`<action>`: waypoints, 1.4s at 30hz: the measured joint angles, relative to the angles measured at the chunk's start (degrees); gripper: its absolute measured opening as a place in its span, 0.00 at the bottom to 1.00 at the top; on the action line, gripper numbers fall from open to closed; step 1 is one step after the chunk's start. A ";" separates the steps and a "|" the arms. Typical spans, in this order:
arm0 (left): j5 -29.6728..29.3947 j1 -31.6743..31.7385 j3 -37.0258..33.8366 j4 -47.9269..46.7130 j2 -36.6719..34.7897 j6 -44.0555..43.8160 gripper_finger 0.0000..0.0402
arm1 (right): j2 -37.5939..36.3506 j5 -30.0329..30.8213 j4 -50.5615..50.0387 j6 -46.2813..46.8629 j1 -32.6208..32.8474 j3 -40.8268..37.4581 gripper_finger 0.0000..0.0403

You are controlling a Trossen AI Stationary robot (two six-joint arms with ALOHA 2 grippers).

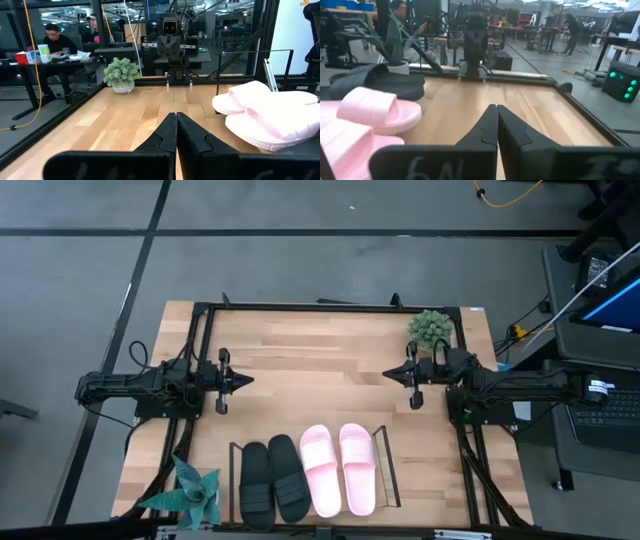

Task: Pick and place slides into the shelf
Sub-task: Return to Home Position

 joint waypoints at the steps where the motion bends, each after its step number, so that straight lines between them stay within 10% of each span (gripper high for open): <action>1: 0.00 0.00 0.00 0.00 0.00 0.00 0.00 | 0.00 0.02 -0.17 -0.17 0.00 -0.02 0.01; 29: 0.00 0.02 0.00 0.02 0.00 -0.07 0.00 | 0.26 0.94 1.27 -1.26 0.00 -4.02 0.01; 42: 0.02 0.02 0.00 0.02 0.00 -0.07 0.00 | 0.30 1.65 0.37 15.43 0.35 -4.02 0.05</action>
